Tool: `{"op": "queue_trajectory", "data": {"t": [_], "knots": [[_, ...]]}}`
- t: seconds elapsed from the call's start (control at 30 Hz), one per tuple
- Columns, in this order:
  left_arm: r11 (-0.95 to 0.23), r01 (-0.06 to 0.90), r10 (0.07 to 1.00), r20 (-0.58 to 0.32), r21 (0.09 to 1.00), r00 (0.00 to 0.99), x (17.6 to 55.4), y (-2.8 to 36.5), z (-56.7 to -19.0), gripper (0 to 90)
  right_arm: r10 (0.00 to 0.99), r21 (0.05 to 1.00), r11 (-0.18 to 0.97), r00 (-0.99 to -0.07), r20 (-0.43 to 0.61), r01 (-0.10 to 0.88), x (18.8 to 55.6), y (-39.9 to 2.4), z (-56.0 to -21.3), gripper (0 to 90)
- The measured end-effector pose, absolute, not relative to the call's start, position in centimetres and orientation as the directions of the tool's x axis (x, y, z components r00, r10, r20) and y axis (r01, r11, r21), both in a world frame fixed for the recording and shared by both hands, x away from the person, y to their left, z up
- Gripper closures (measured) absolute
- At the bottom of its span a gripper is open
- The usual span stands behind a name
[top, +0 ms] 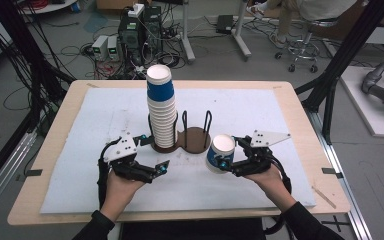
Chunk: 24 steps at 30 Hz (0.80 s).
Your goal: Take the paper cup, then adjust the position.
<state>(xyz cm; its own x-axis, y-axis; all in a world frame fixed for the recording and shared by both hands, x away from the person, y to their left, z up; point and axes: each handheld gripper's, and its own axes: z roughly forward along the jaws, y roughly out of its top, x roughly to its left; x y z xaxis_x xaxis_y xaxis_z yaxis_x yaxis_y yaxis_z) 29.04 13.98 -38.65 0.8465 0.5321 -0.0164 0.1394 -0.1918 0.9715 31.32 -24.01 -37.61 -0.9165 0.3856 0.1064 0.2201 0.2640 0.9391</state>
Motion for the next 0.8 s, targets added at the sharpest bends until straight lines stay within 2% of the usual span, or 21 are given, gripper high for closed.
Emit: {"op": "queue_trajectory", "data": {"t": [0.33, 0.8], "knots": [[-0.199, 0.14, 0.512, -0.019, 0.97, 0.859, 29.2, 13.2, -38.9, 6.9, 0.389, 0.942, 0.255, -0.915, 0.107, 0.218, 31.4, -24.1, -37.5, 24.4], [-0.211, 0.141, 0.398, -0.047, 0.967, 0.916, 29.6, 10.3, -39.3, 6.9, 0.366, 0.95, 0.233, -0.923, 0.114, 0.21, 31.1, -24.1, -37.3, 24.4]]}}
